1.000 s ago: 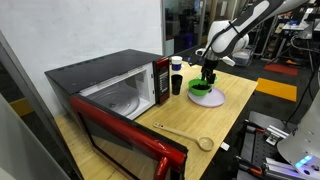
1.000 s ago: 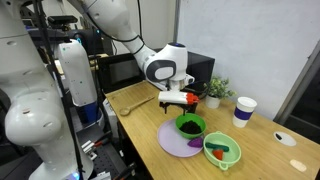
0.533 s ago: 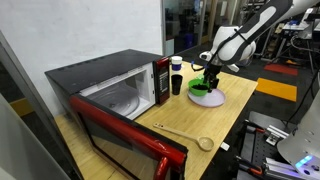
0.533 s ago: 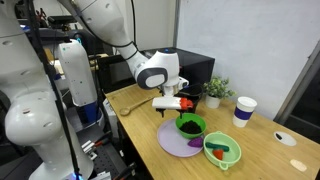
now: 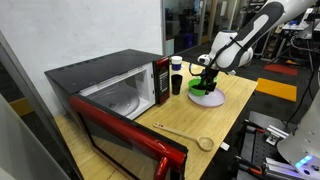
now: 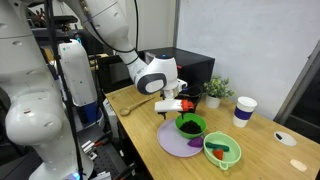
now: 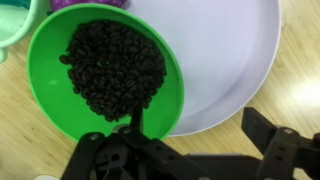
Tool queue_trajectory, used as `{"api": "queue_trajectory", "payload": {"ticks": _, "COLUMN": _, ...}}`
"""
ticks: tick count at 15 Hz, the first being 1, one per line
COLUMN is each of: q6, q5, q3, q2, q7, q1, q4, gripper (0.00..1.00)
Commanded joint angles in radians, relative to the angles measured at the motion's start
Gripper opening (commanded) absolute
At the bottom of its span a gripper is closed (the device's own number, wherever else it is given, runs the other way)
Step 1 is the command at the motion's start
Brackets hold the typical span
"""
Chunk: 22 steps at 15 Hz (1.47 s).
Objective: Open the microwave door, place the dark green bowl in it, then close the microwave door
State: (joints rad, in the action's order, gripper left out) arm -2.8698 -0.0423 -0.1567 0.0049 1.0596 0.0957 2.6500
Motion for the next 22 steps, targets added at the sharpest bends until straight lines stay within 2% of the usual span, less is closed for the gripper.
{"api": "queue_trajectory", "payload": {"ticks": 1, "q6": -0.056, "q5": -0.006, "q3": 0.027, "q2": 0.071, "q7": 0.036, "q1": 0.009, "q4": -0.026, "gripper": 1.0}}
{"api": "queue_trajectory", "payload": {"ticks": 3, "q6": -0.087, "q5": 0.012, "q3": 0.039, "q2": 0.099, "q7": 0.027, "q1": 0.019, "q4": -0.033, "gripper": 1.0}}
{"api": "queue_trajectory", "payload": {"ticks": 4, "q6": -0.097, "q5": 0.004, "q3": 0.023, "q2": 0.113, "q7": 0.035, "q1": 0.003, "q4": -0.04, "gripper": 1.0}}
{"api": "queue_trajectory", "payload": {"ticks": 9, "q6": -0.153, "q5": 0.024, "q3": 0.009, "q2": 0.171, "q7": 0.025, "q1": 0.005, "q4": -0.068, "gripper": 1.0}}
{"api": "queue_trajectory", "payload": {"ticks": 14, "q6": -0.16, "q5": 0.028, "q3": -0.008, "q2": 0.202, "q7": 0.019, "q1": 0.0, "q4": -0.09, "gripper": 1.0}}
{"api": "queue_trajectory", "payload": {"ticks": 15, "q6": -0.156, "q5": 0.03, "q3": -0.011, "q2": 0.204, "q7": 0.017, "q1": -0.001, "q4": -0.094, "gripper": 0.75}}
{"api": "queue_trajectory", "payload": {"ticks": 17, "q6": -0.152, "q5": 0.032, "q3": -0.016, "q2": 0.208, "q7": 0.018, "q1": -0.002, "q4": -0.099, "gripper": 0.66}}
{"api": "queue_trajectory", "payload": {"ticks": 21, "q6": -0.162, "q5": 0.043, "q3": -0.03, "q2": 0.218, "q7": 0.01, "q1": -0.007, "q4": -0.099, "gripper": 0.38}}
{"api": "queue_trajectory", "payload": {"ticks": 22, "q6": -0.151, "q5": 0.098, "q3": 0.009, "q2": 0.212, "q7": -0.034, "q1": 0.042, "q4": -0.103, "gripper": 0.3}}
